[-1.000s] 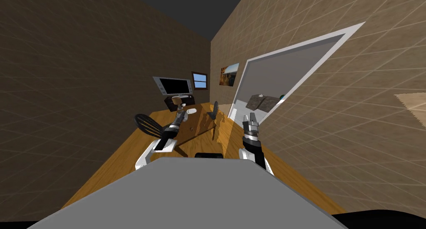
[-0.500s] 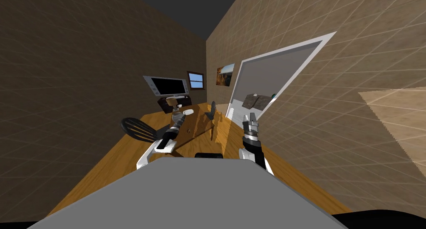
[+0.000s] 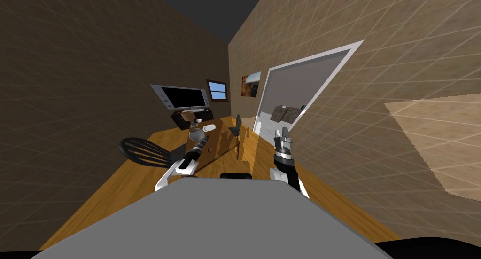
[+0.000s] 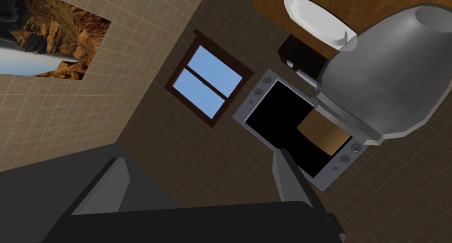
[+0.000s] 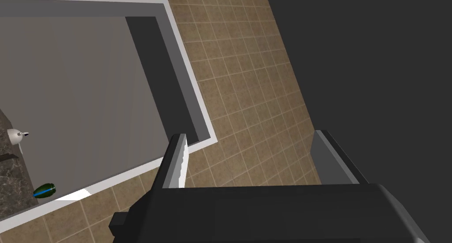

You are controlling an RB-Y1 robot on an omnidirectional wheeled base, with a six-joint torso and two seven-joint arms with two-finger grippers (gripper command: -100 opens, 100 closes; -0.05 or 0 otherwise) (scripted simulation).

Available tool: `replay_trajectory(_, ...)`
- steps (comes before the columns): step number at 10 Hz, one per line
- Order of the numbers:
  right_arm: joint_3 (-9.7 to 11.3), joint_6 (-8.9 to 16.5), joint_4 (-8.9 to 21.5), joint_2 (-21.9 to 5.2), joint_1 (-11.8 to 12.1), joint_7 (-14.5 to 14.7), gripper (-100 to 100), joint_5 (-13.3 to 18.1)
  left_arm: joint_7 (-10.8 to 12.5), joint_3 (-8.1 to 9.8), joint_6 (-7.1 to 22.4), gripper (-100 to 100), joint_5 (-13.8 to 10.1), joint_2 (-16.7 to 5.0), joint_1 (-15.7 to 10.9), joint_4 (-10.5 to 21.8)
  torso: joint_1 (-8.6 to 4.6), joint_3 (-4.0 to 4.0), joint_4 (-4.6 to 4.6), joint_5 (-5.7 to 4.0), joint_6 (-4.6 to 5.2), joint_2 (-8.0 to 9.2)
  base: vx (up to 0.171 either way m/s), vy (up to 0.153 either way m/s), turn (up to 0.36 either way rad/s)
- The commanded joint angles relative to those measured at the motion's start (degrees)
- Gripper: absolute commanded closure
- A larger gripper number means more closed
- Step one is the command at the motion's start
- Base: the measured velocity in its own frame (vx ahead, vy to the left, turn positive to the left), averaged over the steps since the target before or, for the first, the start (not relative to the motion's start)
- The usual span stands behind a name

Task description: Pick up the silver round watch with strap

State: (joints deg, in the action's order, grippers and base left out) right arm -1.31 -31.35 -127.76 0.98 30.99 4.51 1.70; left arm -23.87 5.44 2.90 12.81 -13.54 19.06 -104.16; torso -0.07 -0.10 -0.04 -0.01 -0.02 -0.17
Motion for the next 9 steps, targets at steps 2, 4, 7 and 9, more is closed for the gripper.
replay_trajectory(2, 0.0, 0.0, 0.0, 0.0, 0.0, 0.0, 0, 0.0, -0.4, 0.04, 2.7, -100, -0.2, -0.9, 0.0, 3.7, 0.01, -0.02, -0.01, -0.01, 0.0, -0.03, 0.049, -0.011, -0.13)
replay_trajectory(4, 0.0, 0.0, 0.0, 0.0, 0.0, 0.0, 0, 0.0, -0.6, 0.09, 5.8, -100, -0.7, -2.0, 0.3, 7.4, -0.02, -0.02, -0.01, -0.01, -0.01, -0.04, 0.046, -0.02, -0.127)
replay_trajectory(7, 0.0, 0.0, 0.0, 0.0, 0.0, 0.0, 0, 0.0, -0.7, 0.1, 7.8, -100, -1.0, -2.4, 0.5, 10.3, -0.03, -0.02, -0.01, -0.01, -0.02, -0.04, 0.046, -0.015, -0.07)
replay_trajectory(9, 0.0, 0.0, 0.0, 0.0, 0.0, 0.0, 0, 0.0, -0.7, 0.1, 11.0, -100, -1.6, -3.3, 0.9, 14.0, 0.0, -0.02, 0.0, -0.01, -0.01, -0.03, 0.053, -0.015, -0.149)
